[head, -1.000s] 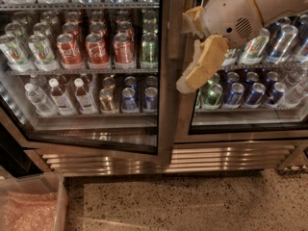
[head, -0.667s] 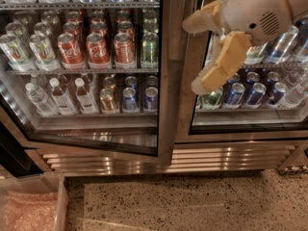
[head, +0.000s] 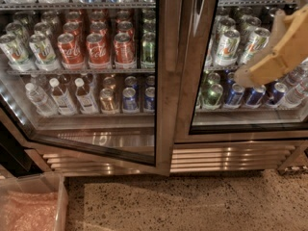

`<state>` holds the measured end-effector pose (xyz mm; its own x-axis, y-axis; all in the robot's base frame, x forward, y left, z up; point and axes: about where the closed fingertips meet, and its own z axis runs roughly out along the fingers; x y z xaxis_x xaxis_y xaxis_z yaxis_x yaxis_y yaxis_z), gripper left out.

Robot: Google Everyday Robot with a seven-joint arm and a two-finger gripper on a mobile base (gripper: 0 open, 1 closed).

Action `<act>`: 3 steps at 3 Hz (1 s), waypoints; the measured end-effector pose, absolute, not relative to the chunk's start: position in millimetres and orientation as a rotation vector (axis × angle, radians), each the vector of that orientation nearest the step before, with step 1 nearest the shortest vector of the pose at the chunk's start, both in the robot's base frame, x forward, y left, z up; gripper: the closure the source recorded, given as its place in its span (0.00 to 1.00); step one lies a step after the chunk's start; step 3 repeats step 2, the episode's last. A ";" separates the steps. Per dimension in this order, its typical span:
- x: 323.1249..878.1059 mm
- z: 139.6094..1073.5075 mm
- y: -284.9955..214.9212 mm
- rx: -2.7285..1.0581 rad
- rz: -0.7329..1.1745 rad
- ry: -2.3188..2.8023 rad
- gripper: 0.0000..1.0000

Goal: Open left fridge door

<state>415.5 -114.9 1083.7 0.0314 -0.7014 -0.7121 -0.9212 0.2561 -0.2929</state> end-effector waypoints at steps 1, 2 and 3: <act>420.2 1095.9 -137.6 -1.409 0.253 1.741 0.00; 420.2 1095.9 -137.6 -1.409 0.253 1.741 0.00; 420.2 1095.9 -137.6 -1.409 0.253 1.741 0.00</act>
Offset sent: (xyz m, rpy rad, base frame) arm 0.0036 -0.0193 0.0091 0.0022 -0.0437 -0.0772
